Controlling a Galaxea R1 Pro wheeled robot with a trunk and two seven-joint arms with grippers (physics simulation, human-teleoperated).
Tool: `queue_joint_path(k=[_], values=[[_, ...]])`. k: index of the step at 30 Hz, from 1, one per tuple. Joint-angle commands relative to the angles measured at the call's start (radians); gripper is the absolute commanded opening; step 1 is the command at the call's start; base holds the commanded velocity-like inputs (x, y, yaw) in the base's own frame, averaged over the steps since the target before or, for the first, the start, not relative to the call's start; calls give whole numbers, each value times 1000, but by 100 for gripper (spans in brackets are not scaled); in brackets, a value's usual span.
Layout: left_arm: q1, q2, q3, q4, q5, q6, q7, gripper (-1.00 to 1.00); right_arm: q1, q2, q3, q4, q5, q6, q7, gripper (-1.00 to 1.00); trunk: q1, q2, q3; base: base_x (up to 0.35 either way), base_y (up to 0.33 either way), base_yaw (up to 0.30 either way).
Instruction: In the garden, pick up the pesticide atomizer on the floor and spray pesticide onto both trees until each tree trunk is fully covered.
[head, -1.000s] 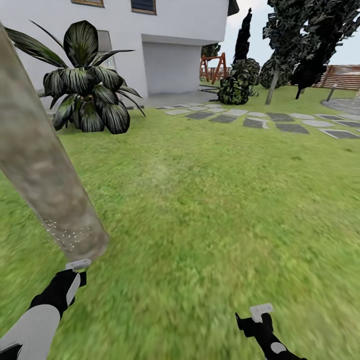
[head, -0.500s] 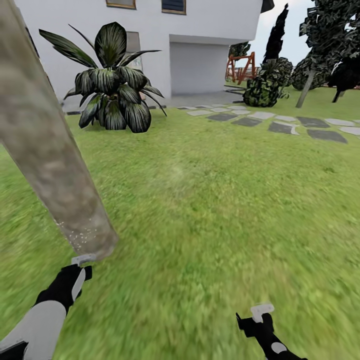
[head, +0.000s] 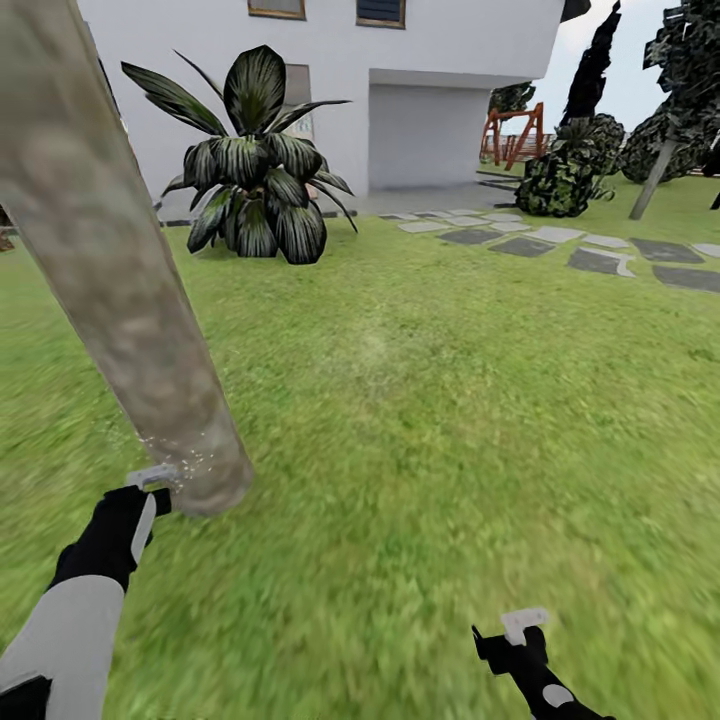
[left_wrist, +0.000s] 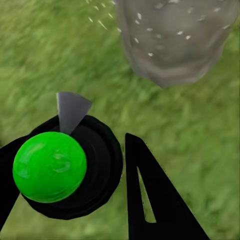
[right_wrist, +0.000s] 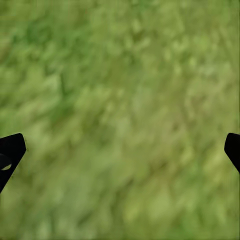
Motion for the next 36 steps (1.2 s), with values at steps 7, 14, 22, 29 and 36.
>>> queue_joint_path(k=[7,14,22,29,36], values=[[2,-10,-2,-4,-13,-1,-2,-100,0,0,9,0,-9,-3,-2,100,0,0,-1,156,-180,12],[2,-2,0,-4,-14,-1,4,-100,0,0,9,0,-9,-3,-2,100,0,0,-1,105,-250,0],[2,-3,-2,-39,-15,4,6,-100,0,0,9,0,-9,-3,-2,100,0,0,-1,-10,-273,0],[5,0,-1,-39,-17,5,6,-100,0,0,9,0,-9,-3,-2,100,0,0,-1,0,-274,101],[8,3,1,-37,-19,4,7,-100,0,0,9,0,-9,-3,-2,100,0,0,-1,81,-272,273]])
